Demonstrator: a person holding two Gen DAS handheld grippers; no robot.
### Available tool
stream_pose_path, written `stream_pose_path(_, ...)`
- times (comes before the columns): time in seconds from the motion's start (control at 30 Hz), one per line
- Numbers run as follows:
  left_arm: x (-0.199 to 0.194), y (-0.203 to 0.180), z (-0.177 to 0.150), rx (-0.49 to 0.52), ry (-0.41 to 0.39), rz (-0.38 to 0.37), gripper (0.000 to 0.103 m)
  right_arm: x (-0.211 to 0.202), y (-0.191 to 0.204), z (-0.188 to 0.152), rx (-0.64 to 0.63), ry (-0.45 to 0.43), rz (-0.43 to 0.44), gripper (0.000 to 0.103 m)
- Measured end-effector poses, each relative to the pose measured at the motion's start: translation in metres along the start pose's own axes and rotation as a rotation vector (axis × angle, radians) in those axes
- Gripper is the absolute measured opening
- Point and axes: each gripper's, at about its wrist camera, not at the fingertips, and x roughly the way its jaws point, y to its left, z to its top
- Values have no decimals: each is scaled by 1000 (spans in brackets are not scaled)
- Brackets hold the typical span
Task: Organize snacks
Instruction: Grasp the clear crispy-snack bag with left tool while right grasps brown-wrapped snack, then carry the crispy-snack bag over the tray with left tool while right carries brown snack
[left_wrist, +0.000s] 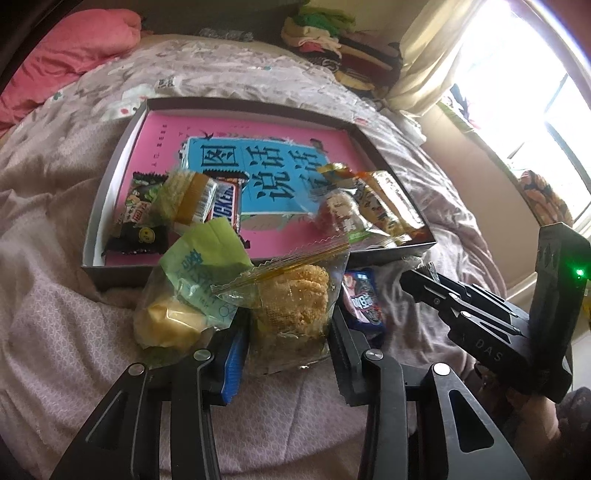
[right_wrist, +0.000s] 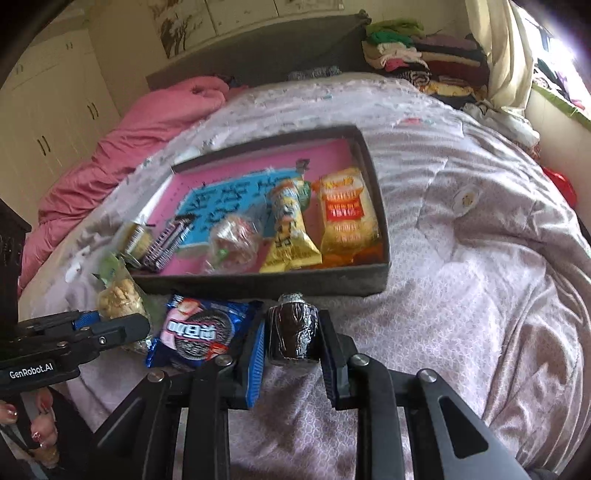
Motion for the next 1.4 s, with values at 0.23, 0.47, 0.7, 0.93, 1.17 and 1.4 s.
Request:
stream_pose_path(0.23,-23,-3,3,7,-53,-26,42,-13,5,5,-12,-65,24,27)
stream_pose_path(0.47,-48,8,9,-12,-119,-25,42,-22,5,6,-8,-109,38,27)
stream_pose_path(0.7,-68,31,17,-52,-188,20,42,-31,6,7,-18,-148,47,27)
stream_pose_path(0.93,-82,59,23,-105,-247,80,42,-34,3,10,-6,-176,50,27)
stream_pose_path(1.17,-84,71,26,-118,-265,112,42,-37,0,13,4,-196,45,27)
stream_pose_path(1.4,-75,68,32,-93,-275,147,42,-36,-2,18,11,-213,42,27)
